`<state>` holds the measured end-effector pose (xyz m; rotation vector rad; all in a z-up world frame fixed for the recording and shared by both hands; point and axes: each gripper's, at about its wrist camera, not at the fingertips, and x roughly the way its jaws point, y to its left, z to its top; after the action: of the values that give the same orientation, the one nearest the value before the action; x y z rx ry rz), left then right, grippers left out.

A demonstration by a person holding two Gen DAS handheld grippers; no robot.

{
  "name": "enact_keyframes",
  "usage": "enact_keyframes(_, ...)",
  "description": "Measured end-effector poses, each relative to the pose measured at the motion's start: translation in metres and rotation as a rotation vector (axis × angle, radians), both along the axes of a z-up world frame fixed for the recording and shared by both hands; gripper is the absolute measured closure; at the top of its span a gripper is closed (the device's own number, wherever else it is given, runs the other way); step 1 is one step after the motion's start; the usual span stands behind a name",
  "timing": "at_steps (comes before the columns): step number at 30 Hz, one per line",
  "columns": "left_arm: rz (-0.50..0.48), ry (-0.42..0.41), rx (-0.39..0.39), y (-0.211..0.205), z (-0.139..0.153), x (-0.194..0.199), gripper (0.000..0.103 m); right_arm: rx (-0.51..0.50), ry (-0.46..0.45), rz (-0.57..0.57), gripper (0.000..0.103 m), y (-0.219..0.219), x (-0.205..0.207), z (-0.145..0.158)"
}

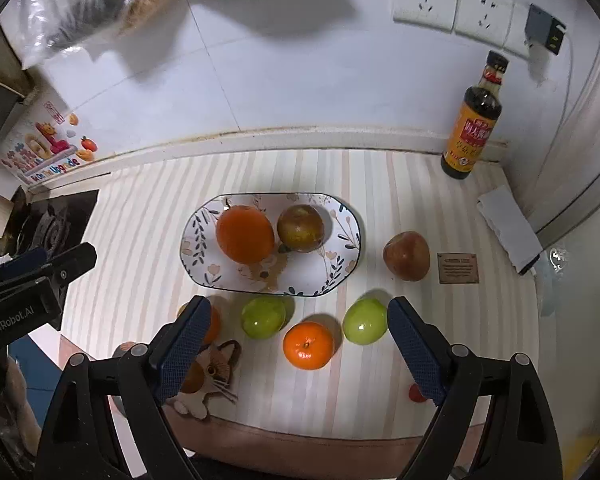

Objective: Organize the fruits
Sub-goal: 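Open both tools and lift them away from the plate, then grasp the second orange with the left tool while the right tool grasps a tangerine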

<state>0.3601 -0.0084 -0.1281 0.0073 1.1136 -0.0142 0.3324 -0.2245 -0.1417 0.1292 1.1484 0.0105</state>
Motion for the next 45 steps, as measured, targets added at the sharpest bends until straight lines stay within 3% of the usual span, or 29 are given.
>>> enact_keyframes(8,0.004,-0.007,-0.03,0.009,0.015,-0.023,0.012,0.034,-0.021,-0.005,0.011,0.004,-0.019,0.021)
enact_keyframes(14,0.026,0.005,-0.056,0.018,0.011,-0.028,0.012,0.075,-0.014,-0.031,0.011,0.0,-0.018,0.018)
enact_keyframes(18,0.037,0.037,-0.023,0.024,-0.009,-0.019,0.001,0.117,0.047,-0.069,0.011,-0.013,-0.009,-0.01)
enact_keyframes(24,0.038,0.16,0.005,0.026,-0.067,-0.003,0.001,0.167,0.197,-0.105,0.011,-0.031,0.006,-0.085)
enact_keyframes(32,-0.04,0.322,0.046,0.001,-0.15,0.024,0.001,0.246,0.346,-0.167,0.012,-0.042,0.02,-0.183)
enact_keyframes(35,-0.082,0.359,0.075,-0.011,-0.174,0.031,0.001,0.263,0.371,-0.176,0.014,-0.039,0.023,-0.206)
enact_keyframes(38,-0.122,0.392,0.088,-0.022,-0.193,0.036,0.001,0.282,0.381,-0.16,0.022,-0.034,0.028,-0.221)
enact_keyframes(41,-0.154,0.402,0.091,-0.03,-0.204,0.038,0.006,0.226,0.383,-0.12,0.035,-0.027,0.031,-0.229)
enact_keyframes(45,-0.177,0.405,0.076,-0.038,-0.213,0.039,0.031,0.192,0.408,-0.07,0.036,-0.023,0.027,-0.23)
